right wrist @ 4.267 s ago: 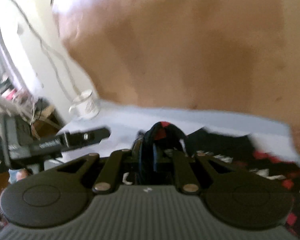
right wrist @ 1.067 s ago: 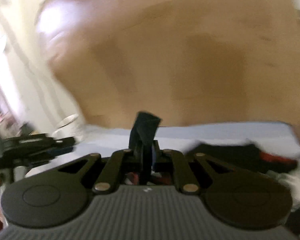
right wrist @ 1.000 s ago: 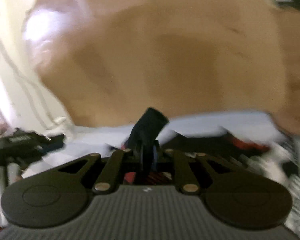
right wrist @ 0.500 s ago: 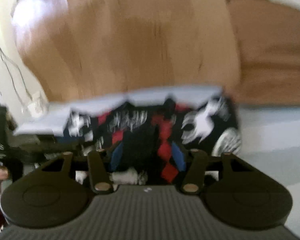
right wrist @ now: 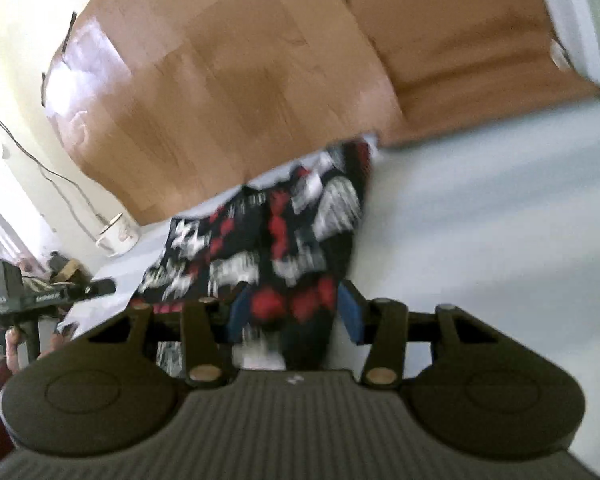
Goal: Fold small clothes
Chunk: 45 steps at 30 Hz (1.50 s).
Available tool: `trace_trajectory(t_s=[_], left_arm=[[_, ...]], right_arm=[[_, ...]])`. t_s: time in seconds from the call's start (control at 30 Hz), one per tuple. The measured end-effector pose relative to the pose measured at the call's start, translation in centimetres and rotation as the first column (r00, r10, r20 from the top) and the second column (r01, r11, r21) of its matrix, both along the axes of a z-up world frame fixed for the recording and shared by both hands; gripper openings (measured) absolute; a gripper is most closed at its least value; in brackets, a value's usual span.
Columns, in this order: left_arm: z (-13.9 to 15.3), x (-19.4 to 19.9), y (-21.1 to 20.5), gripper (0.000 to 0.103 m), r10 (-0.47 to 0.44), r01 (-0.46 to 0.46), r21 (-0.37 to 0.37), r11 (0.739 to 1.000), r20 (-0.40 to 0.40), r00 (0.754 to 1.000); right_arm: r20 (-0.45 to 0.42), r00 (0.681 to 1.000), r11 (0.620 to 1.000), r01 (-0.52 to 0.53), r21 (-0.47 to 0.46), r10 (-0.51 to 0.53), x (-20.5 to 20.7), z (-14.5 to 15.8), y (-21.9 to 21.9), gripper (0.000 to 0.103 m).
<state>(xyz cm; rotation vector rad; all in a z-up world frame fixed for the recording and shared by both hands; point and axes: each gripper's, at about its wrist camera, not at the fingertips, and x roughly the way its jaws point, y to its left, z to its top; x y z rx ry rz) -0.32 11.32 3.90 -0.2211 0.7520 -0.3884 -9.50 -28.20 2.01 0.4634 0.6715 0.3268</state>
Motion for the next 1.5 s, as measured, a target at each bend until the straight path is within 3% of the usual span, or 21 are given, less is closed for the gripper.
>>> trace_trajectory(t_s=[0.13, 0.33, 0.4, 0.43, 0.47, 0.53, 0.63, 0.73, 0.8, 0.87, 0.93, 1.0, 1.03, 1.1, 1.17, 1.27, 1.37, 1.43, 1.5], left_arm=[[-0.7, -6.0, 1.6, 0.077, -0.032, 0.027, -0.056, 0.998, -0.095, 0.995], [-1.9, -11.4, 0.1, 0.075, -0.090, 0.077, -0.094, 0.993, -0.143, 0.986], [-2.7, -12.1, -0.9, 0.073, -0.078, 0.066, -0.084, 0.994, -0.146, 0.986], [-2.7, -12.7, -1.2, 0.066, -0.078, 0.069, -0.071, 0.995, -0.143, 0.987], [-2.5, -13.2, -1.6, 0.042, -0.068, 0.062, -0.047, 0.997, -0.132, 0.989], [-2.1, -14.1, -1.7, 0.009, -0.066, 0.061, -0.037, 0.997, -0.144, 0.987], [-1.3, -15.8, -0.4, 0.007, -0.060, 0.044, -0.118, 0.992, -0.140, 0.988], [-1.6, -16.5, 0.8, 0.008, -0.039, 0.016, -0.160, 0.987, -0.145, 0.989], [-2.4, -16.3, 1.0, 0.021, -0.027, -0.004, -0.167, 0.986, -0.179, 0.984], [-3.0, -16.3, 0.4, 0.047, -0.053, 0.021, -0.167, 0.986, -0.189, 0.981], [-2.7, -16.3, -0.9, 0.051, -0.091, 0.069, -0.139, 0.988, -0.163, 0.982], [-2.6, -16.4, -2.1, 0.036, -0.116, 0.101, -0.099, 0.990, -0.157, 0.981], [-2.7, -16.3, -2.3, 0.011, -0.122, 0.108, -0.090, 0.990, -0.166, 0.979], [-2.7, -15.7, -1.7, 0.006, -0.123, 0.099, -0.129, 0.987, -0.197, 0.973], [-2.3, -15.4, -0.4, 0.006, -0.123, 0.075, -0.225, 0.971, -0.205, 0.971], [-0.9, -14.2, 2.1, 0.006, -0.098, 0.022, -0.398, 0.917, -0.172, 0.980], [0.6, -11.4, 3.9, 0.006, -0.041, -0.031, -0.511, 0.859, -0.129, 0.991], [1.6, -8.5, 4.3, 0.006, -0.001, -0.061, -0.553, 0.831, -0.112, 0.994], [1.9, -4.9, 4.1, 0.012, 0.076, -0.130, -0.545, 0.828, -0.120, 0.990]], right_arm=[[-0.040, 0.999, 0.996, -0.016, 0.090, 0.020, -5.4, -2.7, -1.0, 0.050], [-0.031, 0.997, 0.987, -0.064, 0.146, 0.069, -9.5, -4.9, 0.4, 0.049], [-0.035, 0.997, 0.986, -0.066, 0.155, 0.073, -9.5, -5.7, 1.7, 0.037], [-0.037, 0.996, 0.983, -0.078, 0.166, 0.086, -9.4, -6.1, 2.4, 0.017], [-0.053, 0.992, 0.978, -0.103, 0.181, 0.114, -9.3, -6.5, 3.0, 0.012], [-0.054, 0.984, 0.970, -0.155, 0.186, 0.167, -9.6, -6.4, 4.5, 0.012], [0.039, 0.978, 0.957, -0.209, 0.203, 0.205, -11.4, -4.5, 4.4, 0.012], [0.056, 0.985, 0.962, -0.172, 0.213, 0.164, -12.1, -4.2, 3.0, 0.017], [0.012, 0.988, 0.969, -0.151, 0.194, 0.152, -11.9, -4.8, 3.1, 0.025], [-0.039, 0.986, 0.970, -0.154, 0.188, 0.164, -11.6, -5.6, 3.9, 0.026], [-0.042, 0.984, 0.971, -0.166, 0.172, 0.176, -11.5, -5.8, 4.3, 0.026], [-0.048, 0.978, 0.966, -0.190, 0.176, 0.201, -11.2, -5.6, 4.4, 0.022], [-0.051, 0.973, 0.961, -0.212, 0.179, 0.224, -11.2, -5.9, 4.3, 0.007], [-0.051, 0.960, 0.944, -0.262, 0.200, 0.277, -11.2, -6.0, 4.3, 0.008], [-0.013, 0.951, 0.926, -0.298, 0.231, 0.309, -11.4, -5.3, 3.9, 0.008], [0.079, 0.954, 0.908, -0.300, 0.291, 0.290, -11.0, -3.5, 2.4, 0.008], [0.136, 0.968, 0.907, -0.246, 0.342, 0.212, -8.6, -1.5, 1.0, 0.008], [0.131, 0.981, 0.909, -0.181, 0.375, 0.142, -6.6, -0.7, 0.3, 0.008], [0.082, 0.996, 0.931, -0.067, 0.358, 0.040, -2.5, -0.2, -0.8, 0.011]])
